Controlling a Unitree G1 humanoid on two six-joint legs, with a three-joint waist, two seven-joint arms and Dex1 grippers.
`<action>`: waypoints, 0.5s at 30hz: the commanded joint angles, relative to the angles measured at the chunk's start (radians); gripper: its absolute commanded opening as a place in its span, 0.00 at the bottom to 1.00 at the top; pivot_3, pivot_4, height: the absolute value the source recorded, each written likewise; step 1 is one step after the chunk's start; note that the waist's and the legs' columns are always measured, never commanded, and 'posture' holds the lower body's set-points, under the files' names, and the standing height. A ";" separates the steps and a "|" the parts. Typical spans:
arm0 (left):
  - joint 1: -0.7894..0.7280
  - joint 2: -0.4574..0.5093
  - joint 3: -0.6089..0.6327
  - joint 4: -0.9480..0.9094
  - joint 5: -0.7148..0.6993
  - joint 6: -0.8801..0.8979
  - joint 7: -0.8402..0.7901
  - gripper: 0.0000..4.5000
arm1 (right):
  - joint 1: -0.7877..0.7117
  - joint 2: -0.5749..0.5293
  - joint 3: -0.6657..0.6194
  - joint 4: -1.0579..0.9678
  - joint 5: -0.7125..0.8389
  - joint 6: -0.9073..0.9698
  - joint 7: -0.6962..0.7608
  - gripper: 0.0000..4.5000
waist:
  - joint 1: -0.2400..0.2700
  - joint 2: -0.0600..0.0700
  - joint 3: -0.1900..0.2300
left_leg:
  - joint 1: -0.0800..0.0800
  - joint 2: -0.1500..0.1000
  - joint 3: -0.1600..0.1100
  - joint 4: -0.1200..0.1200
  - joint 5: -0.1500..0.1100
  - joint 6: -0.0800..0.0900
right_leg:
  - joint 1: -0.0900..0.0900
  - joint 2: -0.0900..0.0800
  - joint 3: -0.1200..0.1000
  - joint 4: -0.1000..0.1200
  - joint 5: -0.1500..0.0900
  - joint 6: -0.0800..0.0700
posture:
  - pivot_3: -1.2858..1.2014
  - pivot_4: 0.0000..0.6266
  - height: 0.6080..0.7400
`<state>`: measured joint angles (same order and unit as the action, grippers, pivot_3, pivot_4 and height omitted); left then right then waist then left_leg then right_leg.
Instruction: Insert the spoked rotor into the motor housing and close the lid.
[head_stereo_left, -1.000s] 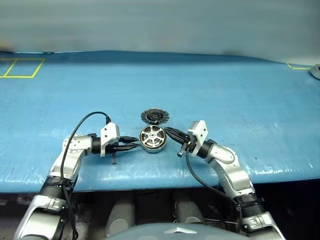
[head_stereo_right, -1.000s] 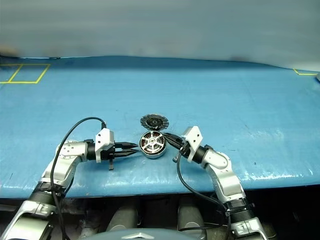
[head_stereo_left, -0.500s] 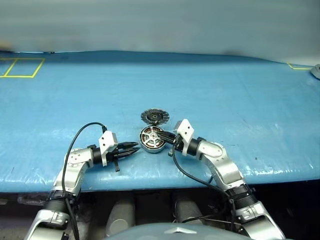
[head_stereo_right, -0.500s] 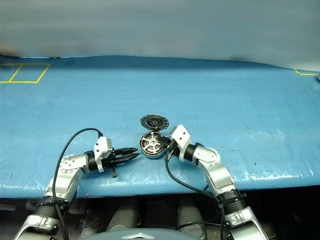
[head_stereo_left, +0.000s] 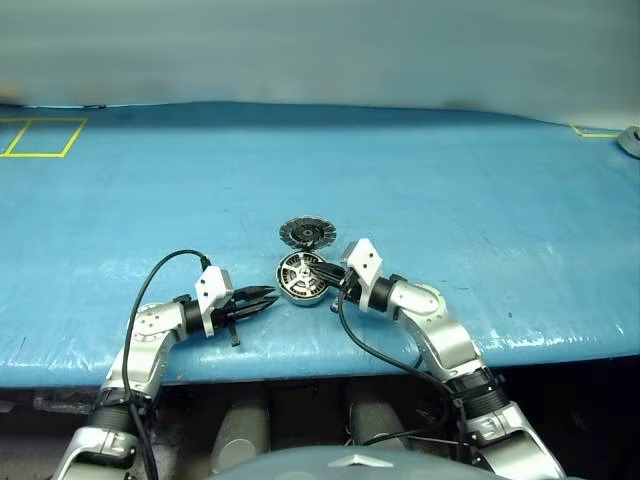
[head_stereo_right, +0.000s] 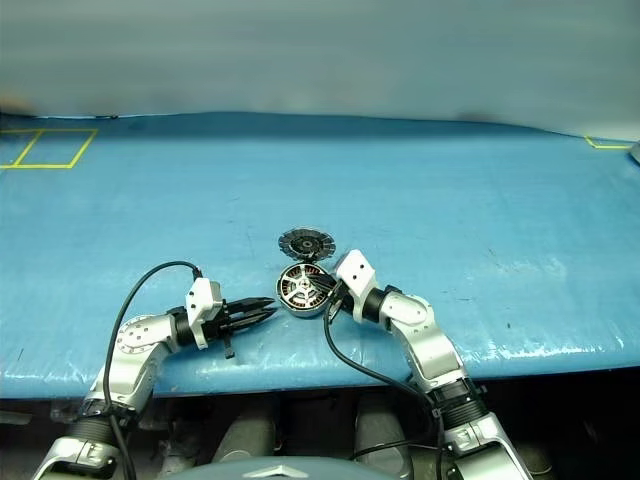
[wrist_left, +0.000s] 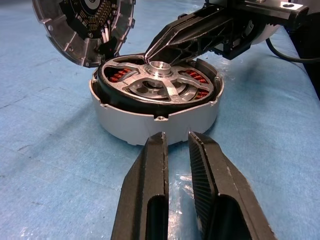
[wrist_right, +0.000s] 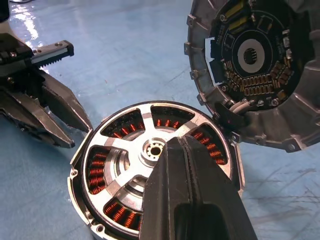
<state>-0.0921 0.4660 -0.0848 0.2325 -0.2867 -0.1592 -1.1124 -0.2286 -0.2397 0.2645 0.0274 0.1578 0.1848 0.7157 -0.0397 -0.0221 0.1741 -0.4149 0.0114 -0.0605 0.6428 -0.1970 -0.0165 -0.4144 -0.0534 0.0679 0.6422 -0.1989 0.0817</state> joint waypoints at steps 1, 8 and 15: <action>0.002 -0.001 0.015 -0.029 -0.014 -0.009 0.007 0.17 | -0.030 0.019 -0.006 -0.057 0.036 0.010 0.014 0.00 | 0.001 0.000 0.000 | 0.000 0.000 0.000 -0.001 0.000 0.000 | 0.000 0.000 0.000 0.000 0.000 0.000 | 0.52 0.24 1.00; 0.012 0.000 0.015 -0.039 -0.013 -0.008 0.018 0.17 | -0.067 0.042 0.018 -0.016 0.013 0.009 0.015 0.00 | 0.001 0.000 0.000 | 0.000 0.000 0.000 -0.005 0.000 0.000 | -0.001 0.000 0.000 -0.001 -0.001 -0.001 | 0.52 0.24 1.00; 0.023 0.005 0.017 -0.049 -0.010 -0.010 0.031 0.17 | -0.108 0.029 0.055 0.073 -0.049 0.067 0.002 0.00 | 0.000 0.000 0.000 | 0.001 0.000 0.000 -0.008 0.000 0.000 | -0.001 0.000 -0.001 -0.002 -0.002 -0.003 | 0.52 0.24 1.00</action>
<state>-0.0705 0.4684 -0.0845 0.2256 -0.2870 -0.1588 -1.0873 -0.3284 -0.2053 0.3141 0.0794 0.1269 0.2312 0.7271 -0.0396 -0.0221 0.1740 -0.4129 0.0113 -0.0603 0.6348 -0.1970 -0.0165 -0.4156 -0.0534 0.0671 0.6405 -0.2006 0.0789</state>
